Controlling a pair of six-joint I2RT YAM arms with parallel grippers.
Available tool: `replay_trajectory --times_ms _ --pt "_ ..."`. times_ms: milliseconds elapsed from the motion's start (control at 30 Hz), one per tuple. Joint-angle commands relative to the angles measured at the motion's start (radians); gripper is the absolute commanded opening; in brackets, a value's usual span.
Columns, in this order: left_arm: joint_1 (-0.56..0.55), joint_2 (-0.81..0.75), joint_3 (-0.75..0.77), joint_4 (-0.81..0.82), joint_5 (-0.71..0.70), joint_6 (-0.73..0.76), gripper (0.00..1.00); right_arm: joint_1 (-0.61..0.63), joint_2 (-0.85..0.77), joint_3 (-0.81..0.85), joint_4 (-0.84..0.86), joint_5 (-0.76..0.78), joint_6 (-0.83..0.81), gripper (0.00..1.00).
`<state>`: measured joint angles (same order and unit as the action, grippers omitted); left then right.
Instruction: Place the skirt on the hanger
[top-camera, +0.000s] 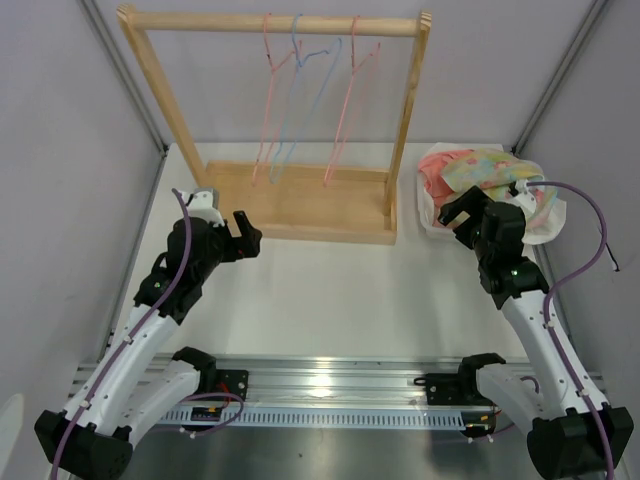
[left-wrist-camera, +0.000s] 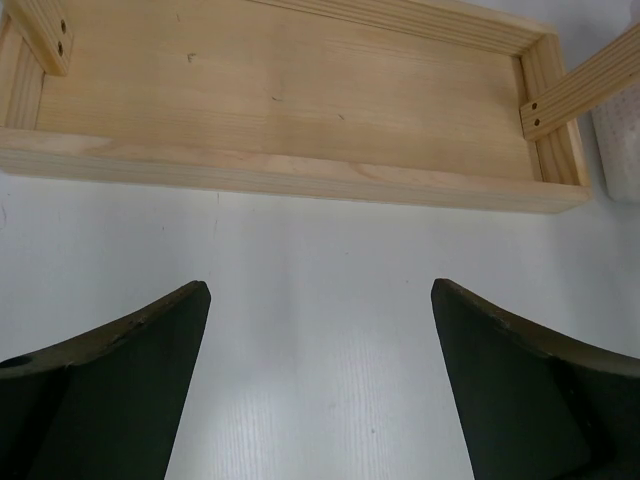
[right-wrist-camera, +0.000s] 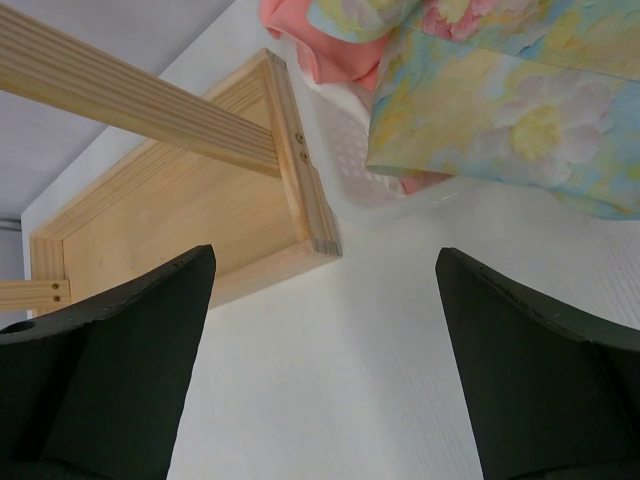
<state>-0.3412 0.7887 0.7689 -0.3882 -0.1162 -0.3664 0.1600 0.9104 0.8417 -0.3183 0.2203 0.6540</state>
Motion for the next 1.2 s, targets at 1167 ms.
replay_trajectory --times_ms 1167 --pt "0.005 -0.036 0.017 0.002 0.066 -0.006 0.99 -0.314 0.604 0.589 -0.191 -0.148 -0.094 0.80"
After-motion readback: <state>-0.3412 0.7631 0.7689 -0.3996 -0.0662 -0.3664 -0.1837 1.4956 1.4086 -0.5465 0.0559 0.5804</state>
